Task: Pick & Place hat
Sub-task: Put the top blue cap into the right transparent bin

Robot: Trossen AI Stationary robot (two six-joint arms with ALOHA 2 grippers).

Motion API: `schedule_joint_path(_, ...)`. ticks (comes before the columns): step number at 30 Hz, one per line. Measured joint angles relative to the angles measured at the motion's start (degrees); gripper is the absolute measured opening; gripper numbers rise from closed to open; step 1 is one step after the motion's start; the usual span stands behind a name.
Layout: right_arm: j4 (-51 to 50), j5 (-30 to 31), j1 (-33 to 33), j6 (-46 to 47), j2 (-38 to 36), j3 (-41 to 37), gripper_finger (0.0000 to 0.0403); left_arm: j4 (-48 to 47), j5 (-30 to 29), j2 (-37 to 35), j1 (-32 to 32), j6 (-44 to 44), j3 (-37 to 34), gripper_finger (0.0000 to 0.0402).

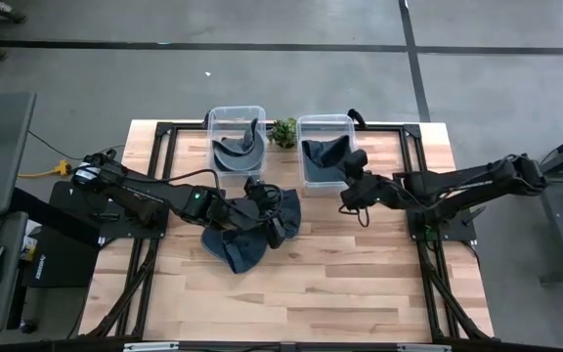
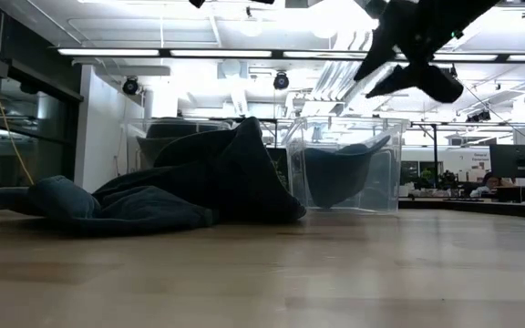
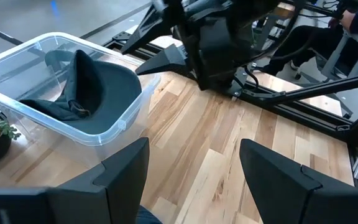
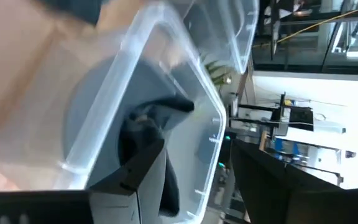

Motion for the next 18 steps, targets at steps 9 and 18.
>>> schedule_joint_path(9,3.51,-10.4,4.86,19.09,-1.99,0.0,0.0177,-1.87,-0.15,0.0,0.0,-1.21,0.0,0.0247)
schedule_joint_path(18,4.51,-18.69,8.27,39.71,-1.77,0.0,0.0177,-11.2,-3.42,-0.04,0.0,-8.83,-0.63,0.0247)
